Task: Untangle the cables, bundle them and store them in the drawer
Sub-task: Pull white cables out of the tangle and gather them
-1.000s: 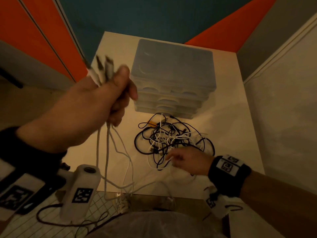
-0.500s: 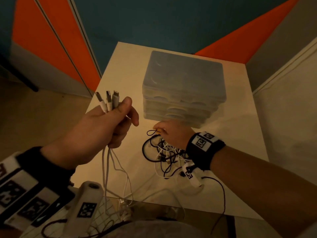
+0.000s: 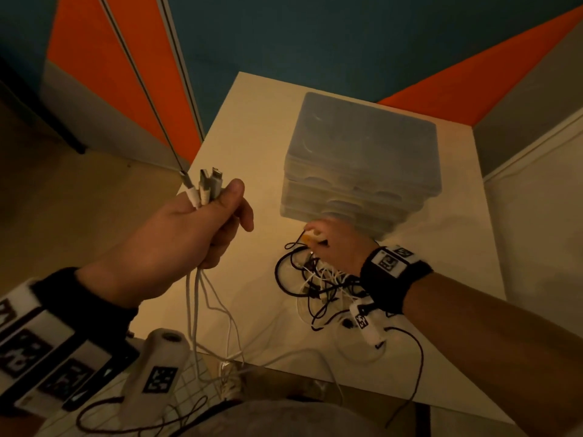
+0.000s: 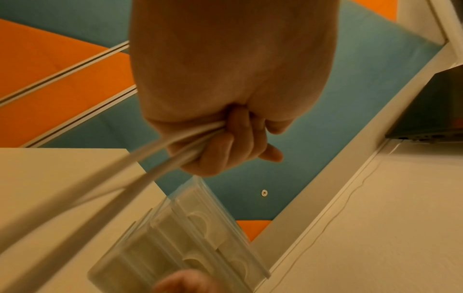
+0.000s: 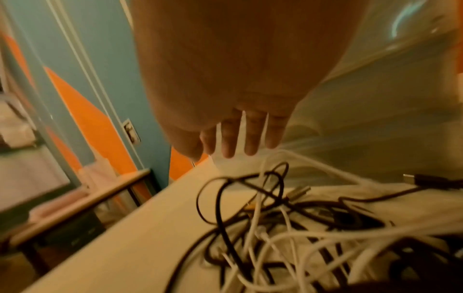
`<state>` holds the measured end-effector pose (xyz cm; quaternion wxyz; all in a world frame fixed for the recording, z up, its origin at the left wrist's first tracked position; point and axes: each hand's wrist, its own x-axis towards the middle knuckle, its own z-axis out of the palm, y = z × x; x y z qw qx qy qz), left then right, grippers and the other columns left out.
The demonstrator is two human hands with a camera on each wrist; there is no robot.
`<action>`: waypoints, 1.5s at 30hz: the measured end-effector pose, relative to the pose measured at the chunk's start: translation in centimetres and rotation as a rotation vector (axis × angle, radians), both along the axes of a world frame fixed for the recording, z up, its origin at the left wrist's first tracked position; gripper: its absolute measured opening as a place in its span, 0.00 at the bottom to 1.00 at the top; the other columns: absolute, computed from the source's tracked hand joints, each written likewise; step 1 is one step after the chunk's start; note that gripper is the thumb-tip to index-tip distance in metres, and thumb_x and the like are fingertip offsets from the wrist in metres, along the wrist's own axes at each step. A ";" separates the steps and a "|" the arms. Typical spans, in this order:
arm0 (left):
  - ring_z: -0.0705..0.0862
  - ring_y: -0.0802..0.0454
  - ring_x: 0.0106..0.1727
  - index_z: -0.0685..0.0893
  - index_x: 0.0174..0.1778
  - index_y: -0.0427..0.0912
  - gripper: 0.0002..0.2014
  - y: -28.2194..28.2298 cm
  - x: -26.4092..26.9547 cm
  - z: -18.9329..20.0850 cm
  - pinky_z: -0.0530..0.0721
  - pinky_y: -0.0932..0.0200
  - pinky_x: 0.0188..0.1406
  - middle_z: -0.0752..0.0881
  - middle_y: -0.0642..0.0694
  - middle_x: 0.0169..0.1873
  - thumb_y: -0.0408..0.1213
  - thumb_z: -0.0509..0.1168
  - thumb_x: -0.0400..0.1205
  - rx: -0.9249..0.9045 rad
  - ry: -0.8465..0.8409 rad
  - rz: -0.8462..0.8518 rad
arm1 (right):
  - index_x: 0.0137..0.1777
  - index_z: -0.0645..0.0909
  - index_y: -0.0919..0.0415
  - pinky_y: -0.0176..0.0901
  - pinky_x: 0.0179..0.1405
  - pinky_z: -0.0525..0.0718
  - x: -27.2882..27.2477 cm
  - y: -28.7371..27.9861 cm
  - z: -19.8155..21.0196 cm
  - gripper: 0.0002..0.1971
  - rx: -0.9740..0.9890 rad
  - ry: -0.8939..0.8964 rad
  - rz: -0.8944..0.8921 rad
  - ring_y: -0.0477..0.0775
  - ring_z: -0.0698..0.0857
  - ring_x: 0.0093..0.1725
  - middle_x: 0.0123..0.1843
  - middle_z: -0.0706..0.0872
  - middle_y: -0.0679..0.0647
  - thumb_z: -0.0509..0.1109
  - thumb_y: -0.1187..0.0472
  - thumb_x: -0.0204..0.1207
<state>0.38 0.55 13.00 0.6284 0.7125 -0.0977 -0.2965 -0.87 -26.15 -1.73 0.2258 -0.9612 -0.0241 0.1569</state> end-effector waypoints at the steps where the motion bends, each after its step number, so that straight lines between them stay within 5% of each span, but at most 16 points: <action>1: 0.63 0.56 0.22 0.85 0.31 0.48 0.24 0.0 0.1 -0.1 0.63 0.58 0.21 0.67 0.52 0.22 0.60 0.56 0.83 0.006 0.004 0.007 | 0.60 0.81 0.49 0.44 0.51 0.80 -0.6 -0.3 0.8 0.11 0.022 -0.044 -0.021 0.46 0.80 0.51 0.54 0.81 0.45 0.64 0.51 0.81; 4: 0.61 0.54 0.23 0.85 0.30 0.48 0.22 -0.1 0.1 -0.3 0.63 0.58 0.21 0.65 0.50 0.22 0.57 0.56 0.78 0.003 0.023 0.015 | 0.54 0.83 0.47 0.44 0.46 0.81 -3.3 -1.3 1.9 0.07 0.025 0.027 -0.026 0.48 0.83 0.45 0.47 0.85 0.46 0.65 0.52 0.81; 9: 0.61 0.54 0.23 0.85 0.31 0.47 0.24 -0.9 0.1 -0.8 0.63 0.59 0.20 0.64 0.51 0.22 0.60 0.58 0.83 -0.014 0.022 -0.027 | 0.54 0.83 0.44 0.47 0.50 0.84 -7.5 -2.1 0.3 0.09 -0.095 0.226 0.010 0.50 0.84 0.51 0.51 0.87 0.46 0.64 0.54 0.79; 14: 0.61 0.55 0.22 0.85 0.32 0.47 0.23 -2.3 -0.4 -1.6 0.62 0.59 0.21 0.65 0.52 0.21 0.64 0.61 0.74 -0.027 0.026 -0.099 | 0.65 0.80 0.40 0.46 0.53 0.80 -7.0 -1.5 -1.2 0.16 -0.178 0.193 0.054 0.53 0.83 0.59 0.60 0.85 0.47 0.56 0.55 0.85; 19: 0.59 0.53 0.23 0.86 0.34 0.45 0.24 -4.6 -1.8 -2.1 0.56 0.52 0.26 0.64 0.51 0.22 0.59 0.59 0.83 -0.005 0.076 -0.184 | 0.76 0.72 0.39 0.53 0.60 0.80 -4.8 0.2 -2.2 0.22 -0.383 0.247 0.303 0.60 0.80 0.69 0.73 0.78 0.52 0.54 0.60 0.86; 25: 0.60 0.52 0.24 0.83 0.39 0.37 0.24 -5.7 -2.6 -2.3 0.60 0.57 0.23 0.65 0.49 0.22 0.56 0.56 0.80 0.039 0.031 -0.259 | 0.64 0.80 0.48 0.47 0.39 0.76 -3.8 0.7 -2.7 0.12 -0.578 0.216 0.438 0.58 0.85 0.55 0.60 0.82 0.51 0.64 0.57 0.83; 31: 0.61 0.53 0.24 0.83 0.38 0.36 0.25 -5.4 -2.4 -2.3 0.61 0.60 0.22 0.65 0.50 0.22 0.57 0.55 0.80 0.038 0.010 -0.261 | 0.51 0.84 0.49 0.46 0.50 0.79 -4.7 -2.3 -1.5 0.07 -0.068 -0.008 0.087 0.50 0.79 0.54 0.54 0.77 0.46 0.66 0.50 0.80; 35: 0.61 0.52 0.25 0.84 0.37 0.40 0.24 -5.7 -2.0 -2.3 0.61 0.56 0.24 0.66 0.49 0.23 0.58 0.55 0.80 0.051 -0.019 -0.265 | 0.50 0.83 0.53 0.47 0.53 0.77 -5.2 -4.4 1.3 0.04 0.023 -0.313 -0.079 0.51 0.77 0.52 0.51 0.83 0.48 0.67 0.56 0.81; 39: 0.64 0.54 0.24 0.85 0.37 0.46 0.26 -6.8 -1.5 -2.5 0.65 0.58 0.26 0.67 0.52 0.22 0.61 0.54 0.84 0.086 -0.096 -0.302 | 0.47 0.79 0.53 0.28 0.47 0.73 -5.1 -5.4 4.9 0.03 0.252 -0.512 -0.314 0.39 0.75 0.45 0.47 0.78 0.47 0.69 0.62 0.79; 43: 0.68 0.62 0.21 0.88 0.44 0.49 0.20 -8.8 -1.6 -2.2 0.67 0.63 0.27 0.71 0.59 0.18 0.56 0.54 0.86 0.105 -0.181 -0.257 | 0.45 0.78 0.45 0.52 0.34 0.80 -5.6 -4.7 7.1 0.06 0.570 -0.505 -0.423 0.58 0.81 0.35 0.36 0.82 0.53 0.67 0.58 0.82; 45: 0.74 0.68 0.19 0.88 0.50 0.49 0.15 -10.1 -1.8 -1.9 0.69 0.72 0.25 0.75 0.63 0.15 0.47 0.56 0.88 0.089 -0.230 -0.203 | 0.48 0.80 0.47 0.54 0.33 0.80 -5.7 -4.1 7.6 0.02 0.603 -0.487 -0.384 0.55 0.80 0.34 0.35 0.82 0.47 0.66 0.55 0.81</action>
